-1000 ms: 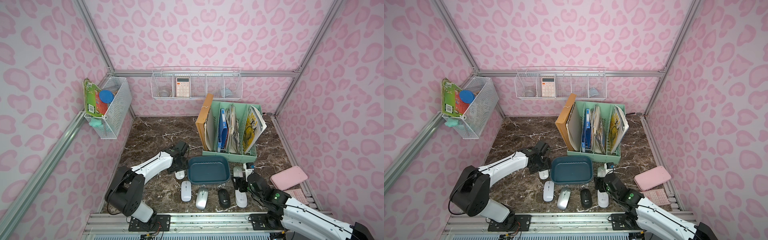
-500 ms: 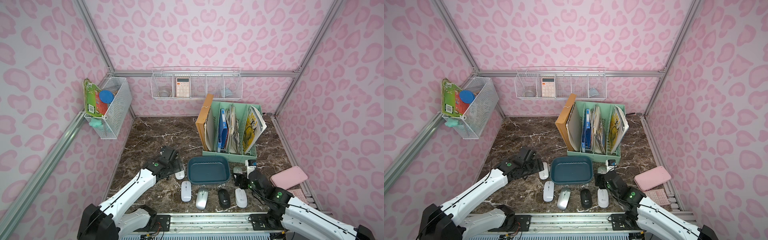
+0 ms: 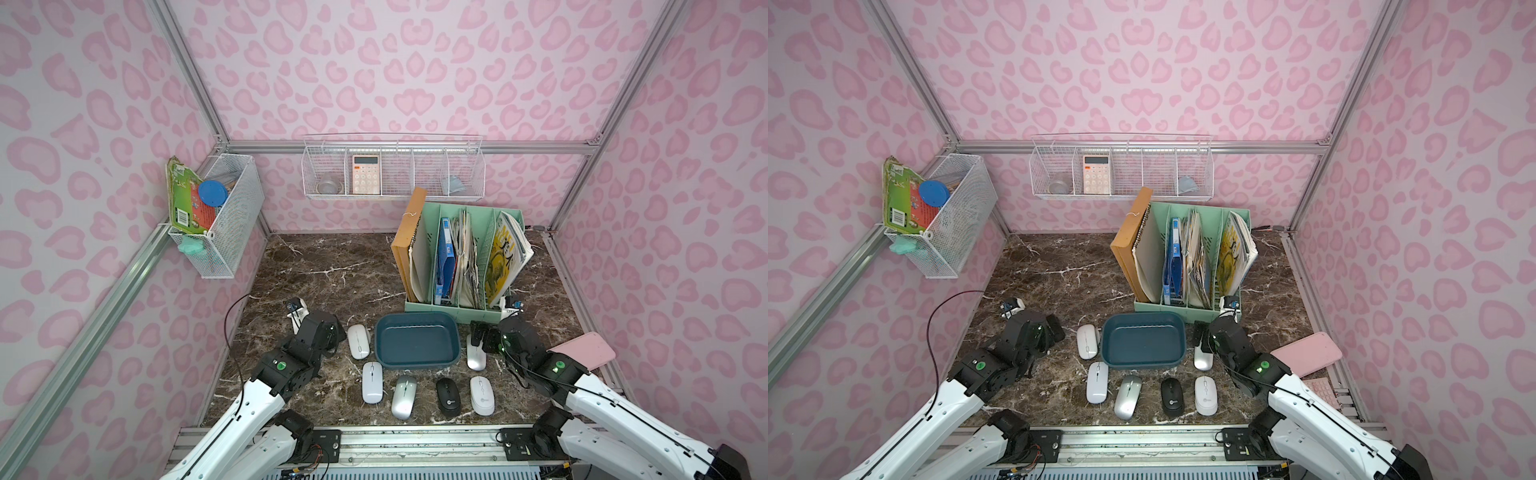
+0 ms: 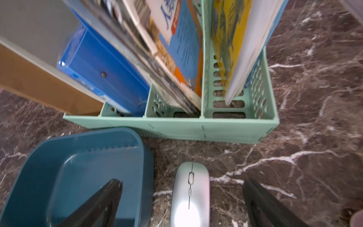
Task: Take out the mouse from the storage box
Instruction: Reset both arms
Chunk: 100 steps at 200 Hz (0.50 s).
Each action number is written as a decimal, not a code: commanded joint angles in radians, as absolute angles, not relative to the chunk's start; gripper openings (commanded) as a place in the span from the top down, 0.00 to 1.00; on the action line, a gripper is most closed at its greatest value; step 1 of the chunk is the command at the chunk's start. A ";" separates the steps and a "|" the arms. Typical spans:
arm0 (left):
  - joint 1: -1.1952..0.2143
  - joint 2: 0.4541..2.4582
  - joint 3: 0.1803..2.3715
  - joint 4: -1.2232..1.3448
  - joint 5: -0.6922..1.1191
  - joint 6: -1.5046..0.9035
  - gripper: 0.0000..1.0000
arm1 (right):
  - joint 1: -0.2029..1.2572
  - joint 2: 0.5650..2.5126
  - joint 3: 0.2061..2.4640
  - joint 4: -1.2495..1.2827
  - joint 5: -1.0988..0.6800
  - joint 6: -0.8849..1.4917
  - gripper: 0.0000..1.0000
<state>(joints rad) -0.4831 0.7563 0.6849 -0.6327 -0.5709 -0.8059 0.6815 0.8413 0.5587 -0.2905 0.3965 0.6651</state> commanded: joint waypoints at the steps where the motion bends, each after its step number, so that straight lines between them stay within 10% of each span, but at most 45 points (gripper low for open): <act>1: -0.482 0.735 0.659 -0.542 -0.776 -0.774 0.01 | 0.656 0.866 0.626 -0.300 0.459 0.617 0.00; 100: -0.439 0.955 0.610 -0.111 -0.893 -0.647 0.01 | 0.595 0.796 0.670 -0.246 0.525 0.505 0.00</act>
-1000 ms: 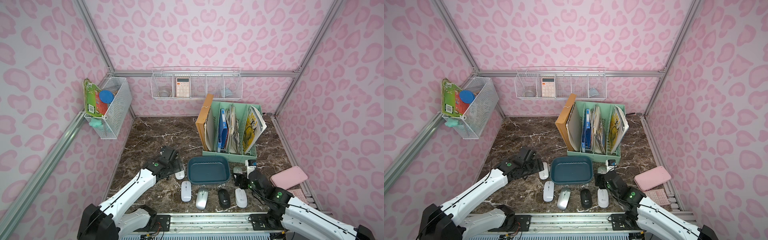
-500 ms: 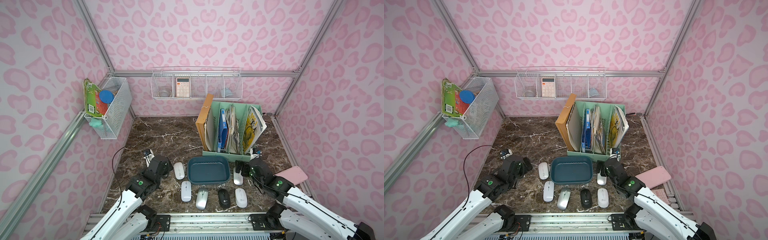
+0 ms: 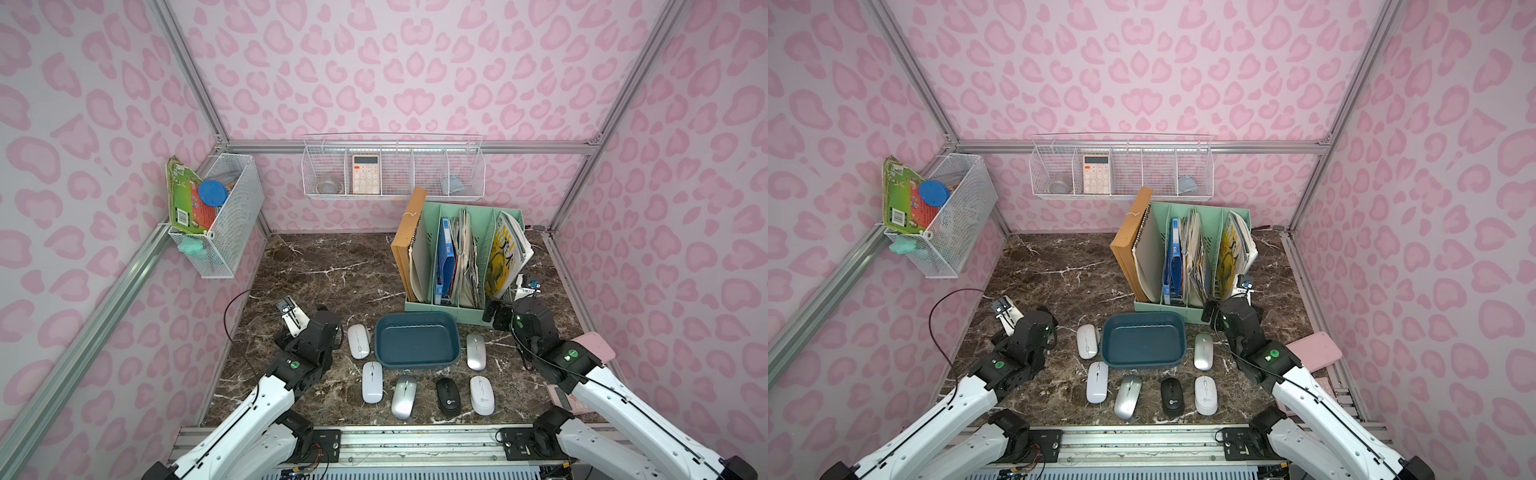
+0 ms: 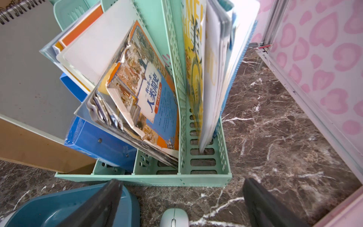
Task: Take out the mouse from the storage box
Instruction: Reset both arms
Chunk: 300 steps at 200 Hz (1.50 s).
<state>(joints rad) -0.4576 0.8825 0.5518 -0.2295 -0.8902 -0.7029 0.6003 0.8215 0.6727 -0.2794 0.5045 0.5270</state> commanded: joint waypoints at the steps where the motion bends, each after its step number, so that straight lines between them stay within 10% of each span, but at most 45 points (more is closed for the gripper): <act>1: -0.437 0.959 0.612 -0.114 -0.893 -0.645 0.01 | 0.595 0.795 0.668 -0.246 0.526 0.504 0.00; 220: 0.025 1.333 0.310 0.833 -0.317 -0.093 0.01 | 0.521 0.614 0.327 0.248 0.612 0.109 0.00; 300: 0.090 1.553 0.435 0.798 -0.157 -0.102 0.01 | 0.314 0.730 0.218 0.472 0.588 0.121 0.00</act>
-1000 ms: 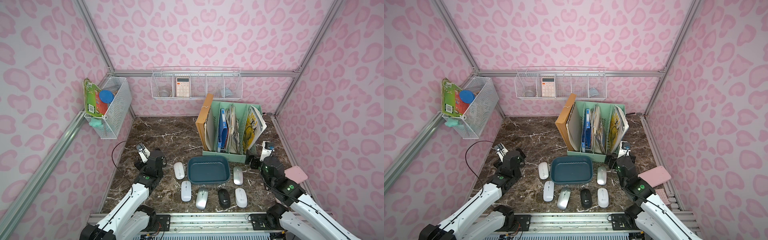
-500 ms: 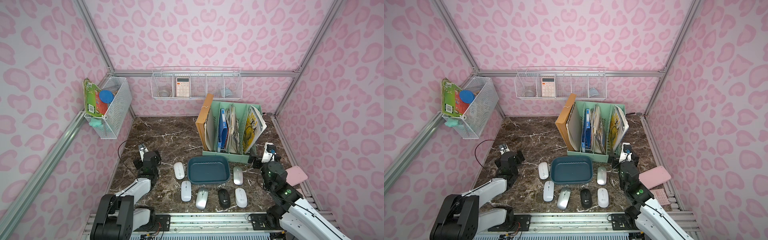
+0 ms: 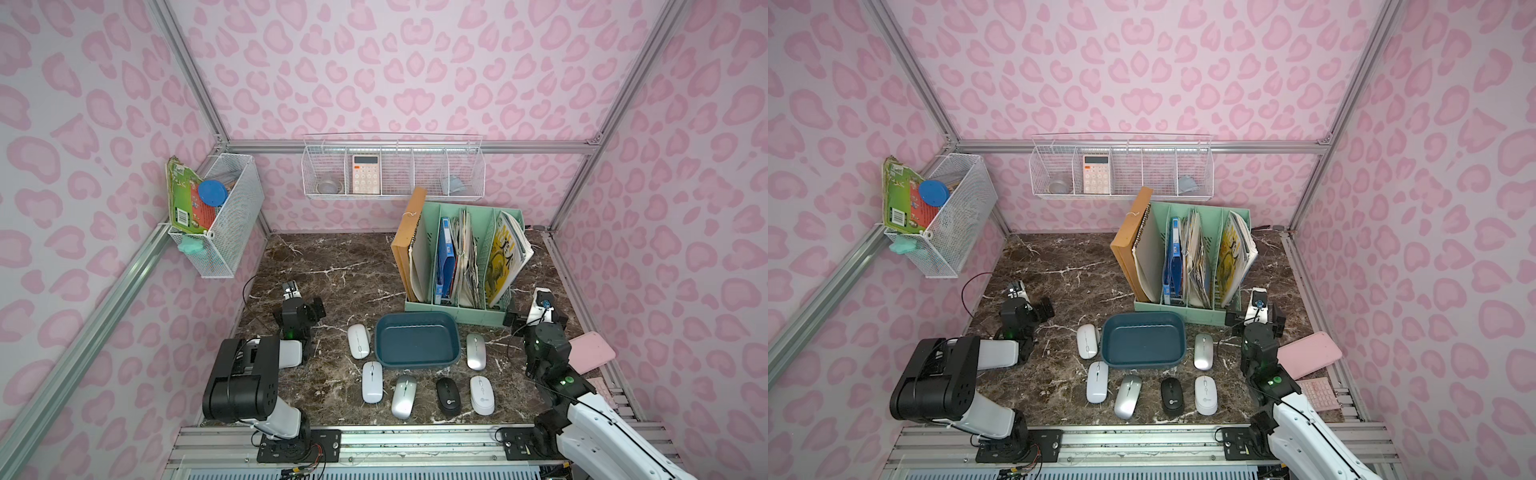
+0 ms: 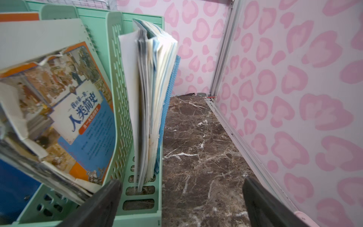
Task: Take out the mouse from the storage box
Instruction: Reset both arms
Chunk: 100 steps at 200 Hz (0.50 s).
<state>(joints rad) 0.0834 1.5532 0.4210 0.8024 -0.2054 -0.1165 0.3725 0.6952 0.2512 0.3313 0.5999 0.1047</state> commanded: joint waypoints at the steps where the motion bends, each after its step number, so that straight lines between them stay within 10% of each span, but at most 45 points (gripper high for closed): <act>1: 0.090 1.553 0.435 0.798 -0.157 -0.102 0.01 | 0.309 0.733 0.216 0.477 0.586 0.121 0.00; 100: 0.091 1.552 0.434 0.796 -0.155 -0.104 0.01 | 0.082 1.043 0.106 0.919 0.461 0.119 0.00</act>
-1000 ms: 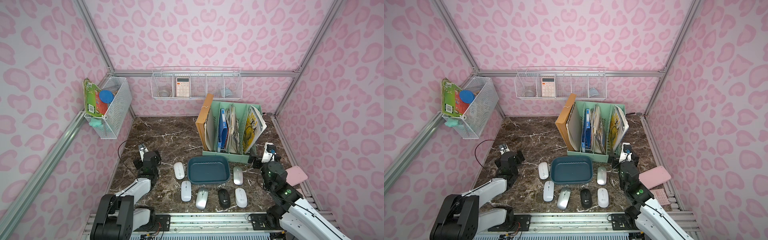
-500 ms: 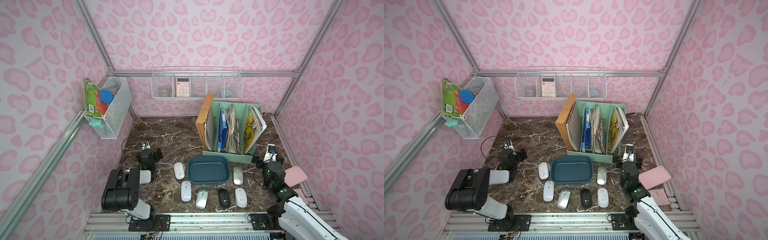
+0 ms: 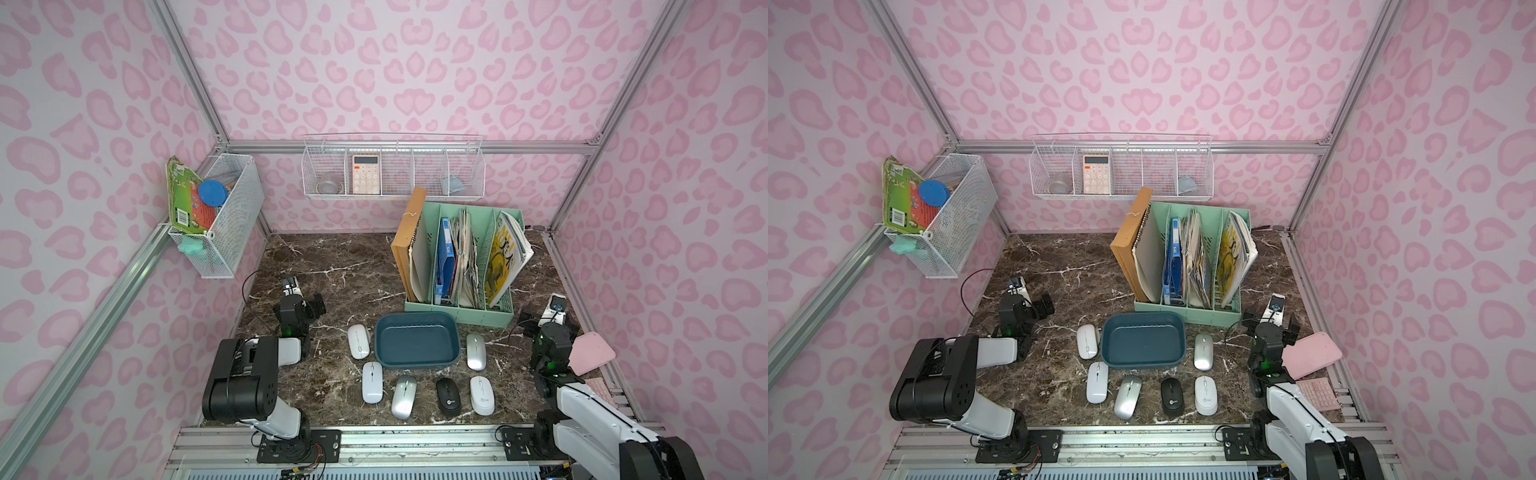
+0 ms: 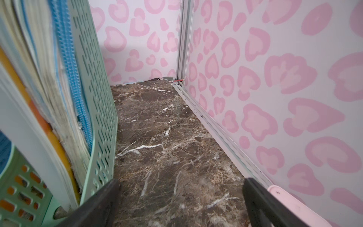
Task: Take out the mouse from the storage box
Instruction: Reset both arms
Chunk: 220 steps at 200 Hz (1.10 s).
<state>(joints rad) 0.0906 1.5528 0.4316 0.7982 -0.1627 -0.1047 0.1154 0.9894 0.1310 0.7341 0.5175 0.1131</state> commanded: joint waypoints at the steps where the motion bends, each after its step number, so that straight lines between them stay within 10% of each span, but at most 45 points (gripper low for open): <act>1: 0.091 1.551 0.435 0.796 -0.155 -0.104 0.01 | 0.080 1.046 0.104 0.923 0.459 0.120 0.00; 144: 0.091 1.551 0.436 0.796 -0.155 -0.103 0.01 | 0.035 1.601 0.059 1.691 0.153 0.010 0.00; 162: 0.091 1.552 0.436 0.795 -0.154 -0.104 0.01 | 0.057 1.532 0.209 1.285 0.235 0.041 0.00; 220: 0.092 1.549 0.436 0.791 -0.156 -0.107 0.01 | 0.042 1.563 0.187 1.385 0.268 0.058 0.00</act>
<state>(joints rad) 0.0906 1.5528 0.4316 0.7948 -0.1585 -0.1051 0.0429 1.5475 0.1982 1.3586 0.2363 0.0490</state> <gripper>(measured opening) 0.993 0.997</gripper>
